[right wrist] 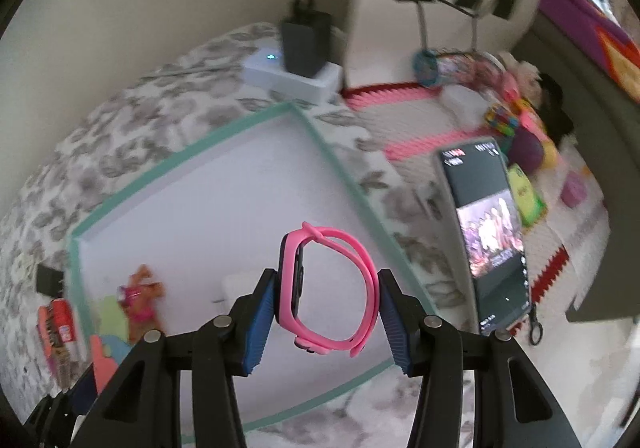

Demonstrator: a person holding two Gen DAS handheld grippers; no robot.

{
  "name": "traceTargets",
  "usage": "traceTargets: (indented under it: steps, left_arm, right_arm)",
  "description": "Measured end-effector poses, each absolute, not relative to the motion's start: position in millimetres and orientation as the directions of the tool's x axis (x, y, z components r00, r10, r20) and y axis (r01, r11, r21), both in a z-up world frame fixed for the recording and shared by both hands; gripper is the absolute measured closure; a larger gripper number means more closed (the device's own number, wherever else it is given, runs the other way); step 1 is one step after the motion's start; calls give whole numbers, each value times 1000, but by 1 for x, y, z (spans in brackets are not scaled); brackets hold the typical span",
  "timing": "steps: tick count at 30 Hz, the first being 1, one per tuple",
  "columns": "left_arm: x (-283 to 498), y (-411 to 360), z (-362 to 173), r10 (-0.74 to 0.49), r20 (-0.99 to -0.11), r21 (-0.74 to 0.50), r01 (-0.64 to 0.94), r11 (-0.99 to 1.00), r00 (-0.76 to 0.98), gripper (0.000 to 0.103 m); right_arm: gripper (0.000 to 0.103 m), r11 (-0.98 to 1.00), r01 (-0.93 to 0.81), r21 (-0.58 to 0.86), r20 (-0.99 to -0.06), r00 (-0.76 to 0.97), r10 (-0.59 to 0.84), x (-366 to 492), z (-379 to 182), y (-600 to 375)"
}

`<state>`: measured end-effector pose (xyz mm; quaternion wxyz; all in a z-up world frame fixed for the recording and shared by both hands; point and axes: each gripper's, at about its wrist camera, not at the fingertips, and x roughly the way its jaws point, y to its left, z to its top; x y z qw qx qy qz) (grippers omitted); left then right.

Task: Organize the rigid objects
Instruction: 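Lift the pink band into the tray with the right gripper while the left gripper carries the toy knife there, then open the right gripper to drop the band while the left gripper releases the toy knife in the tray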

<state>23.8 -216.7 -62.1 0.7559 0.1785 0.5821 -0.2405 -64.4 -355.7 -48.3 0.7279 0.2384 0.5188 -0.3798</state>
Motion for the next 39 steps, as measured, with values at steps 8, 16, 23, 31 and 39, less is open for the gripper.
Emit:
traceTargets:
  steps: [8, 16, 23, 31, 39]
  left_arm:
    - [28, -221, -75, -130, -966, 23, 575, 818, 224, 58]
    - [30, -218, -71, -144, -963, 14, 575, 818, 229, 44]
    - [29, -215, -49, -180, -947, 8, 580, 815, 265, 38]
    - [52, -183, -24, -201, -916, -15, 470, 882, 347, 18]
    - [80, -144, -29, -182, -907, -39, 354, 935, 381, 7]
  right_arm:
    - [50, 589, 805, -69, -948, 131, -290, -66, -68, -361]
    - [36, 611, 787, -85, -949, 123, -290, -63, -73, -354]
    - [33, 628, 775, -67, -939, 164, -302, -60, -61, -351]
    - [25, 633, 774, 10, -909, 270, -317, -62, -30, -344]
    - [5, 662, 746, 78, -924, 303, -232, -52, -43, -332]
